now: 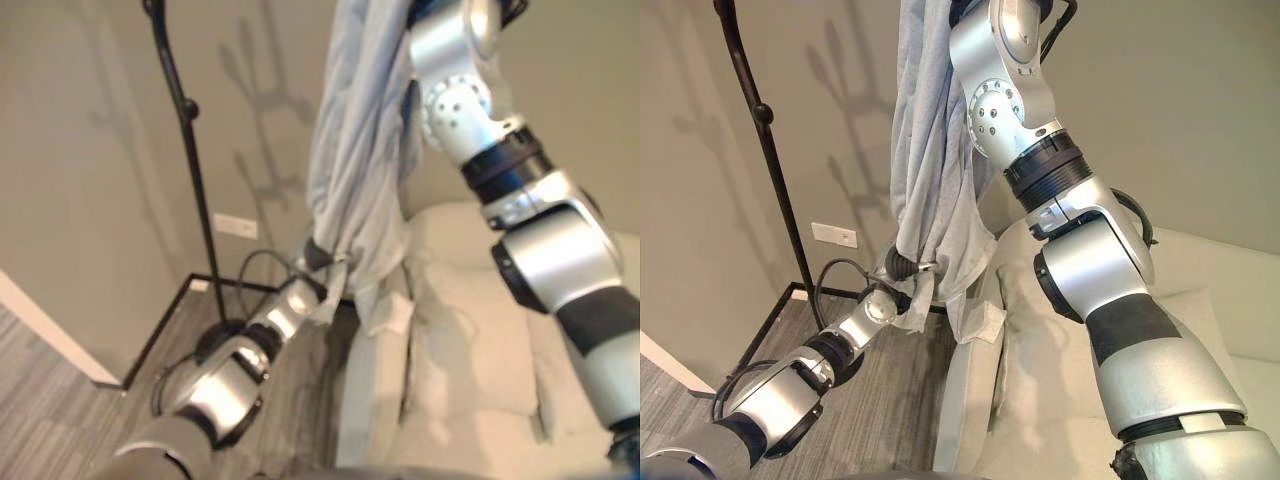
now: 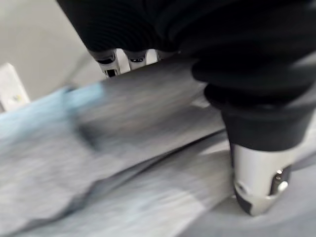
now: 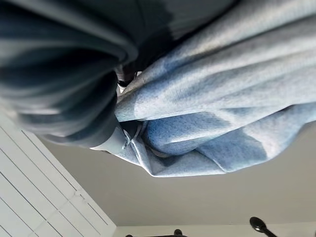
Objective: Hang the clothes on the sofa on the clothes rack.
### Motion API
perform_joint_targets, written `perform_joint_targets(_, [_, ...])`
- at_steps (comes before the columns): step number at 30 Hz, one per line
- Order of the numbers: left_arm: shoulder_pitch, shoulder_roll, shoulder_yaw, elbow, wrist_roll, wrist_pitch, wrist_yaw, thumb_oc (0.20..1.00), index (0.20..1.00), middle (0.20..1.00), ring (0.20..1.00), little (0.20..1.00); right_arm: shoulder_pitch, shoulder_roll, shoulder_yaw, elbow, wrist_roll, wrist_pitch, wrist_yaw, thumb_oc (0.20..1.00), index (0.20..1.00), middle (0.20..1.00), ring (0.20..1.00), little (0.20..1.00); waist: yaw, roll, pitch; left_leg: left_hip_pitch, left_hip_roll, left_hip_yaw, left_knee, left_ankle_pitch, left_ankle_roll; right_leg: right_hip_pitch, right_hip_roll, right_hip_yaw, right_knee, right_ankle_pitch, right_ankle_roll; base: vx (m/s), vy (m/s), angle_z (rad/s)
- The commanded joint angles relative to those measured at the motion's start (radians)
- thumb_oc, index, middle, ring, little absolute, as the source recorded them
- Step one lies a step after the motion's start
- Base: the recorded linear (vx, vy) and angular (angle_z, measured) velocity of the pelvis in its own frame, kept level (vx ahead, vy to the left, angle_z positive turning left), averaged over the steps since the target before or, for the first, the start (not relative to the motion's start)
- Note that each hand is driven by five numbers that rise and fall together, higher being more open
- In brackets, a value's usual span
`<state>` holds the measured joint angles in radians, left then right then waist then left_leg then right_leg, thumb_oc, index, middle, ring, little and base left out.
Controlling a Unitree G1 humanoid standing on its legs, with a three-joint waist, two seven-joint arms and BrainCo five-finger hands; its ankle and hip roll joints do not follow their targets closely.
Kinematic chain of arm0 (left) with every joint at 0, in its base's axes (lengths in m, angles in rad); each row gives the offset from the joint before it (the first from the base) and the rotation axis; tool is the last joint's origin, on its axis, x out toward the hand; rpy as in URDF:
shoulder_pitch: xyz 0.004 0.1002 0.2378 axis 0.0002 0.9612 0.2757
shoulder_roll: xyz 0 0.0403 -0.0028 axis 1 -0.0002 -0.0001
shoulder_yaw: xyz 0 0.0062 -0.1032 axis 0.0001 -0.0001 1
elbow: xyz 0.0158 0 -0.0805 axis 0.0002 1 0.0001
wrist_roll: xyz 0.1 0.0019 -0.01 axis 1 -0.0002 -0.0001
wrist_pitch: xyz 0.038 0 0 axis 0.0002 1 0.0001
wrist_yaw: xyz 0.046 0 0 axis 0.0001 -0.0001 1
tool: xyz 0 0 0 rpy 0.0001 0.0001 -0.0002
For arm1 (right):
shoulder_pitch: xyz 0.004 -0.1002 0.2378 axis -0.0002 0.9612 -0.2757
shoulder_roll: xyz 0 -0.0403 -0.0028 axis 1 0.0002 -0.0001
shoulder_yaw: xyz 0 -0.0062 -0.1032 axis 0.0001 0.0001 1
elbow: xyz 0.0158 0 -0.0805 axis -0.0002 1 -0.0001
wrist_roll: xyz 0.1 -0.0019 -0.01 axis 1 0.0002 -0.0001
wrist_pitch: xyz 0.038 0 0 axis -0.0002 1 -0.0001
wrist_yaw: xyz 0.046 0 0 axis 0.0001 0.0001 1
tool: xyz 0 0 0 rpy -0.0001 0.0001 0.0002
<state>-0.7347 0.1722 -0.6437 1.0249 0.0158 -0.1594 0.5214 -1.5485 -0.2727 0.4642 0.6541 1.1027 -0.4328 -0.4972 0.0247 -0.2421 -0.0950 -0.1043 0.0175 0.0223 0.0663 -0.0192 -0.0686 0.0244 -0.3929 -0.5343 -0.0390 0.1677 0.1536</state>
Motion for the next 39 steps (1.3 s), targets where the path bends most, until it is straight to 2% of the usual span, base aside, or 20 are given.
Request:
perform_joint_targets(1, [-0.184,-0.068,-0.037,0.1,-0.043,-0.033,0.047,1.0,1.0,1.0,1.0,1.0,-0.214,0.011,0.082,0.069,0.001,-0.07,0.005,0.2,0.2,0.2,0.2,0.2,-0.002,0.057,-0.036,0.096,0.012,0.037,-0.151,-0.019,-0.022,0.034,-0.042,0.039,-0.038,0.206,0.108,0.0,-0.008,-0.16])
perform_joint_targets(5, [-0.217,-0.08,-0.024,0.144,-0.054,-0.019,0.062,1.0,1.0,1.0,1.0,1.0,-0.21,0.018,0.087,0.076,0.008,-0.067,0.008,0.2,0.2,0.2,0.2,0.2,-0.019,0.063,-0.039,0.099,0.009,0.045,-0.152,-0.02,-0.023,0.03,-0.041,0.048,-0.039,0.205,0.108,0.01,-0.008,-0.07])
perform_joint_targets(6, [-0.225,-0.083,-0.019,0.15,-0.065,-0.02,0.062,0.68,0.68,0.68,0.68,0.68,-0.212,0.021,0.087,0.079,0.007,-0.067,0.008,0.2,0.2,0.2,0.2,0.2,-0.023,0.065,-0.039,0.1,0.008,0.046,-0.153,-0.02,-0.022,0.031,-0.041,0.05,-0.039,0.204,0.108,0.01,-0.01,-0.05])
perform_joint_targets(7, [-0.233,-0.085,-0.013,0.156,-0.076,-0.019,0.065,0.2,0.2,0.2,0.2,0.2,-0.213,0.022,0.09,0.082,0.006,-0.066,0.007,0.2,0.2,0.2,0.2,0.2,-0.026,0.067,-0.039,0.101,0.008,0.048,-0.153,-0.019,-0.022,0.03,-0.041,0.053,-0.039,0.204,0.108,0.01,-0.014,-0.06])
perform_joint_targets(15, [-0.262,-0.043,0.074,0.217,-0.182,-0.006,0.124,0.2,0.2,0.2,0.2,0.2,-0.204,0.028,0.108,0.086,0.008,-0.066,0.005,0.2,0.2,0.2,0.2,0.2,-0.045,0.08,-0.041,0.112,0.008,0.06,-0.154,-0.017,-0.021,0.029,-0.039,0.068,-0.041,0.198,0.108,0.0,-0.005,-0.06])
perform_joint_targets(18, [-0.254,0.008,0.102,0.203,-0.195,-0.015,0.161,0.2,0.2,0.2,0.2,0.2,-0.178,0.01,0.108,0.057,-0.009,-0.077,0.004,0.2,0.2,0.2,0.2,0.2,-0.041,0.084,-0.037,0.114,0.007,0.061,-0.154,-0.014,-0.019,0.029,-0.036,0.071,-0.041,0.201,0.108,-0.01,0.024,-0.06])
perform_joint_targets(21, [-0.232,0.097,0.122,0.141,-0.158,-0.025,0.214,0.2,0.2,0.2,0.2,0.2,-0.112,-0.041,0.089,-0.043,-0.049,-0.106,-0.005,0.2,0.2,0.2,0.2,0.2,-0.033,0.088,-0.029,0.113,0.0,0.059,-0.154,-0.009,-0.013,0.028,-0.042,0.07,-0.04,0.209,0.108,-0.04,0.058,0.0])
perform_joint_targets(25, [-0.092,0.27,0.212,-0.188,-0.011,-0.03,0.304,0.2,0.2,0.2,0.2,0.2,0.087,-0.17,-0.02,-0.33,-0.204,-0.156,-0.067,0.2,0.2,0.2,0.2,0.2,0.003,0.099,-0.009,0.113,-0.015,0.041,-0.153,-0.014,-0.001,0.041,-0.058,0.057,-0.033,0.242,0.108,-0.05,0.082,0.04])
perform_joint_targets(26, [-0.044,0.306,0.248,-0.292,0.042,-0.025,0.316,0.2,0.2,0.2,0.2,0.2,0.15,-0.199,-0.052,-0.403,-0.26,-0.158,-0.086,0.2,0.2,0.2,0.2,0.2,0.016,0.1,-0.007,0.108,-0.023,0.033,-0.152,-0.016,0.004,0.045,-0.068,0.047,-0.028,0.248,0.108,-0.04,0.126,0.07])
perform_joint_targets(27, [0.037,0.374,0.331,-0.466,0.142,-0.03,0.336,0.2,0.2,0.2,0.2,0.2,0.251,-0.256,-0.127,-0.491,-0.328,-0.166,-0.092,0.2,0.2,0.2,0.2,0.2,0.051,0.108,0.009,0.104,-0.027,0.02,-0.149,-0.025,0.009,0.051,-0.077,0.032,-0.014,0.262,0.108,-0.04,0.1,0.13])
perform_joint_targets(29, [0.063,0.378,0.338,-0.494,0.15,-0.016,0.332,0.2,0.2,0.2,0.2,0.2,0.275,-0.25,-0.132,-0.514,-0.344,-0.157,-0.106,0.2,0.2,0.2,0.2,0.2,0.046,0.102,0.0,0.103,-0.034,0.019,-0.15,-0.019,0.012,0.052,-0.083,0.029,-0.015,0.266,0.108,-0.02,0.078,0.28])
perform_joint_targets(30, [0.159,0.427,0.44,-0.647,0.242,-0.007,0.341,0.2,0.2,0.2,0.2,0.2,0.392,-0.276,-0.216,-0.598,-0.451,-0.135,-0.134,0.2,0.2,0.2,0.2,0.2,0.079,0.107,0.008,0.1,-0.043,0.004,-0.148,-0.028,0.019,0.059,-0.097,0.009,0.003,0.27,0.108,-0.01,0.12,0.4])
perform_joint_targets(32, [0.265,0.469,0.547,-0.787,0.328,0.006,0.35,0.2,0.2,0.2,0.2,0.2,0.509,-0.241,-0.271,-0.696,-0.552,-0.1,-0.155,0.2,0.2,0.2,0.2,0.2,0.102,0.112,0.017,0.105,-0.054,0.007,-0.148,-0.028,0.028,0.053,-0.116,-0.016,0.034,0.284,0.108,-0.05,0.17,0.27])
perform_joint_targets(33, [0.3,0.493,0.599,-0.832,0.358,0.007,0.362,0.2,0.2,0.2,0.2,0.2,0.555,-0.228,-0.29,-0.726,-0.586,-0.094,-0.154,0.2,0.2,0.2,0.2,0.2,0.116,0.121,0.029,0.108,-0.056,0.01,-0.149,-0.025,0.038,0.044,-0.12,-0.029,0.057,0.273,0.108,-0.07,0.308,0.12])
perform_joint_targets(34, [0.365,0.514,0.68,-0.931,0.413,0.009,0.373,0.2,0.2,0.2,0.2,0.2,0.635,-0.197,-0.317,-0.797,-0.647,-0.069,-0.144,0.2,0.2,0.2,0.2,0.2,0.118,0.135,0.046,0.119,-0.064,0.015,-0.152,-0.022,0.061,0.034,-0.105,-0.017,0.128,0.175,0.108,-0.04,0.248,0.08])
perform_joint_targets(35, [0.378,0.514,0.687,-0.942,0.416,0.012,0.37,0.2,0.2,0.2,0.2,0.2,0.643,-0.192,-0.316,-0.808,-0.652,-0.063,-0.147,0.2,0.2,0.2,0.2,0.2,0.116,0.135,0.046,0.123,-0.064,0.016,-0.152,-0.024,0.06,0.031,-0.109,-0.012,0.144,0.163,0.108,-0.09,0.38,0.03])
perform_joint_targets(36, [0.437,0.519,0.752,-1.031,0.445,-0.002,0.388,0.2,0.2,0.2,0.2,0.2,0.71,-0.187,-0.346,-0.877,-0.71,-0.06,-0.136,0.2,0.2,0.2,0.2,0.2,0.111,0.156,0.077,0.126,-0.072,0.018,-0.151,-0.004,0.091,0.003,-0.025,0.042,0.249,0.014,0.075,-0.08,0.183,0.05])
perform_joint_targets(37, [0.448,0.516,0.758,-1.041,0.447,0.0,0.385,0.2,0.2,0.2,0.2,0.2,0.717,-0.184,-0.344,-0.886,-0.715,-0.056,-0.139,0.2,0.2,0.2,0.2,0.2,0.114,0.157,0.077,0.129,-0.069,0.022,-0.151,-0.006,0.088,-0.004,-0.026,0.048,0.266,0.001,0.07,-0.12,0.262,0.05])
perform_joint_targets(39, [0.488,0.517,0.811,-1.11,0.474,-0.005,0.402,0.2,0.2,0.2,0.2,0.2,0.77,-0.169,-0.358,-0.924,-0.759,-0.05,-0.131,0.2,0.2,0.2,0.2,0.2,0.122,0.165,0.09,0.124,-0.084,0.034,-0.149,0.016,0.109,-0.025,0.075,0.067,0.364,-0.105,0.051,-0.09,0.124,-0.01])
